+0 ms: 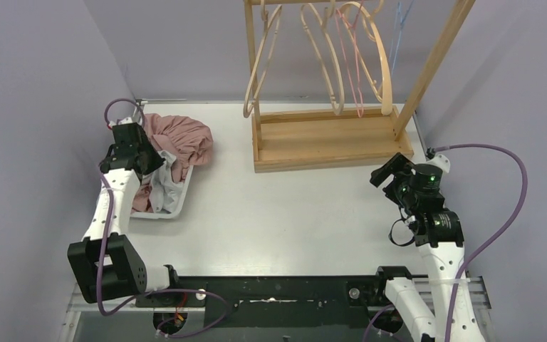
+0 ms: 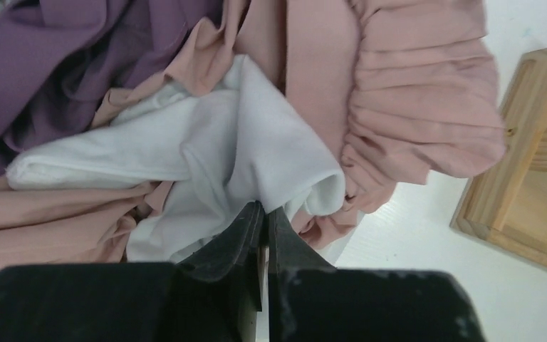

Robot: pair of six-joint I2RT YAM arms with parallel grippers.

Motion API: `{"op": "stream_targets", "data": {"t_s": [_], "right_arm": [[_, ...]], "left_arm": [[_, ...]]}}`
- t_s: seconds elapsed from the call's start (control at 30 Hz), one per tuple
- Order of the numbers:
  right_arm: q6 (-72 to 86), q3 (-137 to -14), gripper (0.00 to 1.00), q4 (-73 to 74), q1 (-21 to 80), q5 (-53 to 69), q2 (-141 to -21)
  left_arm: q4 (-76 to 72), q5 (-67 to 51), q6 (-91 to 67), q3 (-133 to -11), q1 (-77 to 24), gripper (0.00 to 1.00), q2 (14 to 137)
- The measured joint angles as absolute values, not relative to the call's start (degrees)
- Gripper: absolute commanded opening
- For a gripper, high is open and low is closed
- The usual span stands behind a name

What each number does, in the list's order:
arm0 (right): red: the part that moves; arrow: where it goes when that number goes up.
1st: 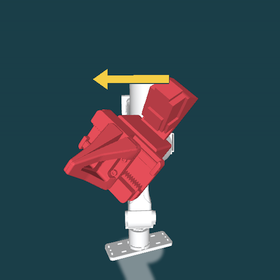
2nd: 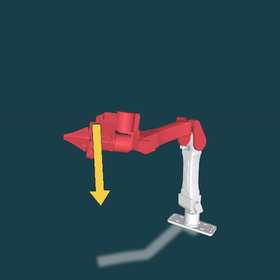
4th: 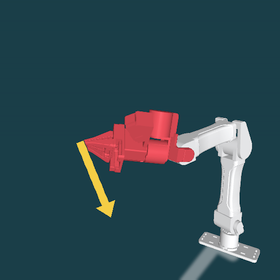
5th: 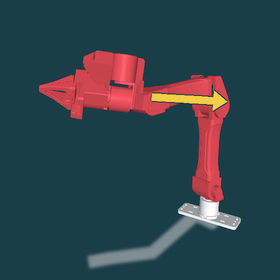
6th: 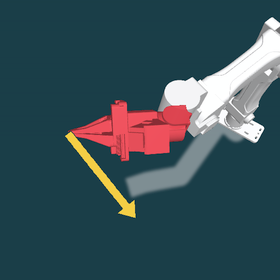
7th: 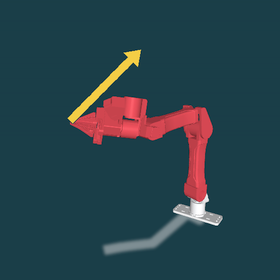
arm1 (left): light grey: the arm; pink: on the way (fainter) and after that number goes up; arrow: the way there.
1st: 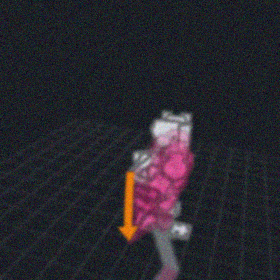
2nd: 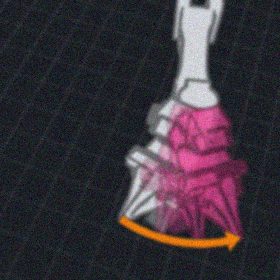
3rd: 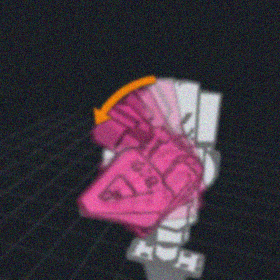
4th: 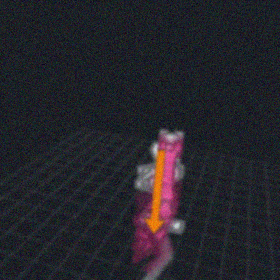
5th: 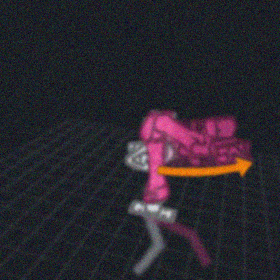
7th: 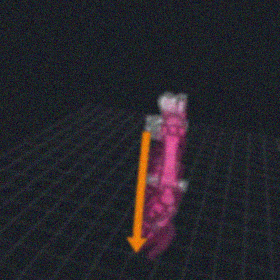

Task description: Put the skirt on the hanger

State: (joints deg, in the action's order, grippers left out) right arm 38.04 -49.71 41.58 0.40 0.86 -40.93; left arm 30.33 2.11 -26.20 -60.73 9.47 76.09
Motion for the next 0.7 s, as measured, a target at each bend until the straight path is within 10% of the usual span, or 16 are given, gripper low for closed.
{"op": "stream_targets", "data": {"t_s": [0.7], "right_arm": [[39.6, -57.6, 0.87, 43.2, 0.4, 3.2, -35.9]], "left_arm": [[33.3, -31.2, -16.4, -86.3, -2.9, 0.00, 56.1]]}}
